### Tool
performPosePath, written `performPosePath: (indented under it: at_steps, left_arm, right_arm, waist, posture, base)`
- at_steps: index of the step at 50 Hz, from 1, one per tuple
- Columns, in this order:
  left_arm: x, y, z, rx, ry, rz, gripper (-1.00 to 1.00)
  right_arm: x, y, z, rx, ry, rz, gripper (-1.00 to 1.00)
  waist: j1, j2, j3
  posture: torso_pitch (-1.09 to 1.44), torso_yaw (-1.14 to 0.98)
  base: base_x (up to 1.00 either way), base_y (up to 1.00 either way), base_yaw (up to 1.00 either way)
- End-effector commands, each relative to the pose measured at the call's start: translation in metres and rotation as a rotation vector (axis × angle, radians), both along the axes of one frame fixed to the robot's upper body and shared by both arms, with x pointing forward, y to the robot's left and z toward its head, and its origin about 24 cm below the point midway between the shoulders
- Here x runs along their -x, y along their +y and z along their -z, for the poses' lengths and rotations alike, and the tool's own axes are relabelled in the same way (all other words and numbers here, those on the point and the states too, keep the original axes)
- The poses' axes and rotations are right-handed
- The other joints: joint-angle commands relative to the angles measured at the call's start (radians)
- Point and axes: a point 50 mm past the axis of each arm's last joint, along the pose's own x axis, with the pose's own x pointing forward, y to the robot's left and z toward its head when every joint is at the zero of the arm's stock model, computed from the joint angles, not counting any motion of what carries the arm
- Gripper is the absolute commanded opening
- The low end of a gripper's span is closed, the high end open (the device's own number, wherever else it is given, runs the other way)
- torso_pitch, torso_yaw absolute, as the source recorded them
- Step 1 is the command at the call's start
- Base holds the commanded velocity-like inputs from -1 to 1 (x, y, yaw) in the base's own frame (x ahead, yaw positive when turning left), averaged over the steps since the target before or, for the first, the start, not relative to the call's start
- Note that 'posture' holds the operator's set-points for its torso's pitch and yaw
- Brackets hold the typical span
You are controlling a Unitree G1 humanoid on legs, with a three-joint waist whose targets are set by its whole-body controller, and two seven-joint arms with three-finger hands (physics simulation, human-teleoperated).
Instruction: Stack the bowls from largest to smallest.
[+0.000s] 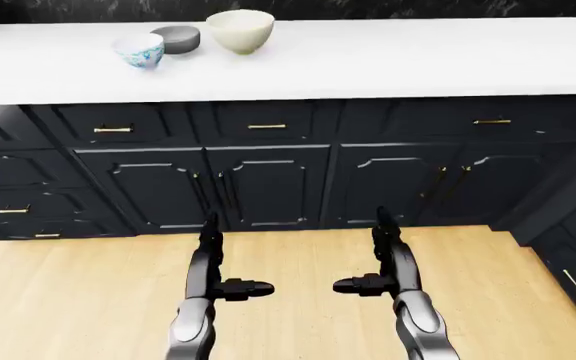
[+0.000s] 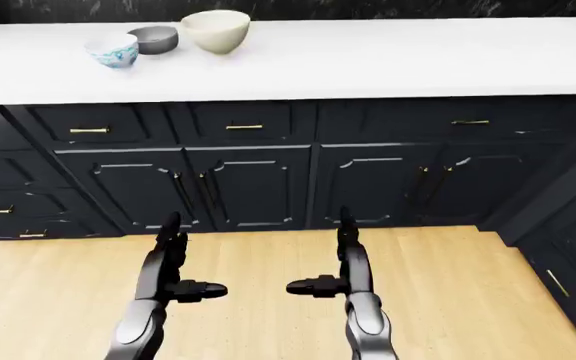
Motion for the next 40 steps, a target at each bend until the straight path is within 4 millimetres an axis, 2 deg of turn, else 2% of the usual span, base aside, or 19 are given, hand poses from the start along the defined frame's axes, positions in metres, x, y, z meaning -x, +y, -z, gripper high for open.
performPosePath:
  at_steps: [1, 3, 4, 5, 7, 8, 11, 14, 18, 20, 26, 28, 30, 31, 33, 40]
  left_arm:
    - [-0.011, -0.004, -0.032, -0.031, -0.174, 0.018, 1.0]
    - [-0.012, -0.003, -0.033, -0.032, -0.173, 0.015, 1.0]
    - [-0.012, -0.003, -0.034, -0.031, -0.171, 0.013, 1.0]
    - [-0.012, -0.003, -0.035, -0.031, -0.171, 0.01, 1.0]
    - [-0.011, -0.002, -0.039, -0.028, -0.175, 0.004, 1.0]
    - [-0.011, -0.001, -0.041, -0.03, -0.179, 0.002, 1.0]
    - [-0.014, 0.002, -0.048, -0.022, -0.176, -0.008, 1.0]
    - [-0.015, 0.0, -0.061, -0.034, -0.182, 0.0, 1.0]
    - [-0.022, -0.001, -0.091, -0.036, -0.221, -0.003, 1.0]
    - [-0.022, 0.0, -0.1, -0.039, -0.232, -0.004, 1.0]
    - [-0.019, 0.002, -0.142, -0.047, -0.281, -0.011, 1.0]
    - [-0.018, 0.003, -0.149, -0.046, -0.29, -0.014, 1.0]
    - [-0.019, 0.005, -0.152, -0.05, -0.296, -0.017, 1.0]
    - [-0.02, 0.005, -0.154, -0.053, -0.3, -0.016, 1.0]
    - [-0.02, 0.005, -0.156, -0.056, -0.306, -0.011, 1.0]
    - [-0.018, 0.006, -0.171, -0.058, -0.325, -0.015, 1.0]
  right_arm:
    - [-0.011, 0.003, -0.024, 0.027, -0.14, -0.032, 1.0]
    - [-0.011, 0.001, -0.026, 0.028, -0.141, -0.026, 1.0]
    - [-0.011, 0.001, -0.026, 0.029, -0.142, -0.023, 1.0]
    - [-0.013, 0.0, -0.027, 0.031, -0.144, -0.019, 1.0]
    - [-0.013, 0.001, -0.03, 0.032, -0.148, -0.019, 1.0]
    - [-0.013, 0.002, -0.031, 0.034, -0.15, -0.017, 1.0]
    - [-0.016, 0.006, -0.029, 0.036, -0.147, -0.02, 1.0]
    - [-0.02, 0.006, -0.041, 0.038, -0.157, -0.02, 1.0]
    - [-0.021, 0.007, -0.061, 0.048, -0.181, -0.023, 1.0]
    - [-0.023, 0.007, -0.068, 0.049, -0.189, -0.022, 1.0]
    - [-0.032, 0.004, -0.113, 0.059, -0.25, -0.013, 1.0]
    - [-0.032, 0.007, -0.127, 0.029, -0.295, -0.037, 1.0]
    - [-0.032, 0.009, -0.134, 0.044, -0.3, -0.039, 1.0]
    - [-0.032, 0.01, -0.138, 0.041, -0.312, -0.044, 1.0]
    - [-0.032, 0.012, -0.145, 0.048, -0.328, -0.053, 1.0]
    - [-0.033, 0.014, -0.158, 0.062, -0.349, -0.064, 1.0]
  waist:
    - [-0.002, -0.008, -0.001]
    - [0.006, -0.001, -0.061]
    - [0.006, -0.002, -0.053]
    - [0.006, -0.007, -0.018]
    - [0.007, -0.008, -0.07]
    - [0.007, -0.008, -0.075]
    - [0.007, -0.005, -0.075]
    - [0.006, -0.003, -0.082]
    - [0.009, -0.002, -0.088]
    - [0.009, -0.002, -0.09]
    - [0.008, -0.002, -0.098]
    - [0.009, -0.001, -0.095]
    - [0.008, 0.0, -0.092]
    - [0.015, 0.005, -0.106]
    - [0.016, 0.003, -0.086]
    - [0.039, -0.003, -0.066]
  posture:
    - [0.0, 0.0]
    - [0.0, 0.0]
    - [0.0, 0.0]
    - [0.0, 0.0]
    - [0.0, 0.0]
    - [0.0, 0.0]
    - [0.0, 0.0]
    - [0.0, 0.0]
    - [0.0, 0.0]
    - [0.0, 0.0]
    - [0.0, 0.0]
    - [0.0, 0.0]
    - [0.0, 0.0]
    - [0.0, 0.0]
    - [0.0, 0.0]
    - [0.0, 0.0]
  base:
    - [0.0, 0.0, 0.0]
    - [0.0, 0.0, 0.0]
    - [0.0, 0.0, 0.0]
    - [0.0, 0.0, 0.0]
    - [0.0, 0.0, 0.0]
    - [0.0, 0.0, 0.0]
    - [0.0, 0.0, 0.0]
    - [0.0, 0.0, 0.0]
    - [0.0, 0.0, 0.0]
    - [0.0, 0.0, 0.0]
    - [0.0, 0.0, 0.0]
    - [0.0, 0.0, 0.0]
    - [0.0, 0.0, 0.0]
    - [0.0, 0.0, 0.26]
    - [0.0, 0.0, 0.47]
    - [0.0, 0.0, 0.89]
